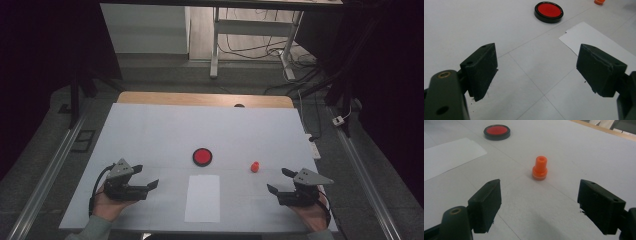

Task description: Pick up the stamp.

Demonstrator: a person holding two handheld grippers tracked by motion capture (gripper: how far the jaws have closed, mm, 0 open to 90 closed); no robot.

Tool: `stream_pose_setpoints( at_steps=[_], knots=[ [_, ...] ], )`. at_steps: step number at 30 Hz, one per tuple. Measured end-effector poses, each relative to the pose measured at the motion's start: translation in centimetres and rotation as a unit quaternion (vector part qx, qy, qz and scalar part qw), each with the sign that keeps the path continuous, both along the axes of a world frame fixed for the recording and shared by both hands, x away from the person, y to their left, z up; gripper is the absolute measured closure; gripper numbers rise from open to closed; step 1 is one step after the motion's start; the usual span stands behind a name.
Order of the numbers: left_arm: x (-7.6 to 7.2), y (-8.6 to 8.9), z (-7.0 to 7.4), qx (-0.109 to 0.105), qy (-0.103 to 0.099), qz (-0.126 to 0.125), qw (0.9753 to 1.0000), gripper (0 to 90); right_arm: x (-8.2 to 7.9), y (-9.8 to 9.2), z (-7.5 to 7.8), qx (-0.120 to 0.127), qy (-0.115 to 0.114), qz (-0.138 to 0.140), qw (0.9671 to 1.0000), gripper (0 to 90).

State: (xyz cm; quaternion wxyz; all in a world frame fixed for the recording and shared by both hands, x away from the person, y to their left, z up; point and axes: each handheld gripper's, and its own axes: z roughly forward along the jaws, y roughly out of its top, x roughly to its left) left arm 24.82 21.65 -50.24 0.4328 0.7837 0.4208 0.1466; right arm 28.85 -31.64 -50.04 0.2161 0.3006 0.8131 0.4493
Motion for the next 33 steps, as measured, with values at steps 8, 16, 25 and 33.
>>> stream_pose_setpoints(
  at_steps=[8, 16, 25, 33],
  knots=[
    [-0.02, 0.1, 0.03, -0.001, -0.005, 0.002, 1.0, 17.2, 0.09, -0.01, -0.16, -0.001, 0.0, -0.003, 1.0, 21.1],
    [0.23, -0.19, -0.05, 0.001, -0.004, -0.008, 1.0, 17.4, -0.46, -0.28, -0.03, 0.002, -0.001, -0.01, 1.0, 23.2],
    [0.32, -0.3, -0.15, 0.007, -0.003, -0.012, 0.9999, 17.6, -0.33, -0.03, 0.0, -0.002, 0.003, -0.006, 1.0, 24.3],
    [0.17, 0.0, -0.05, 0.008, -0.009, -0.006, 0.9999, 17.1, 0.04, 0.56, 0.38, 0.004, -0.001, 0.002, 1.0, 24.8]
  ],
)
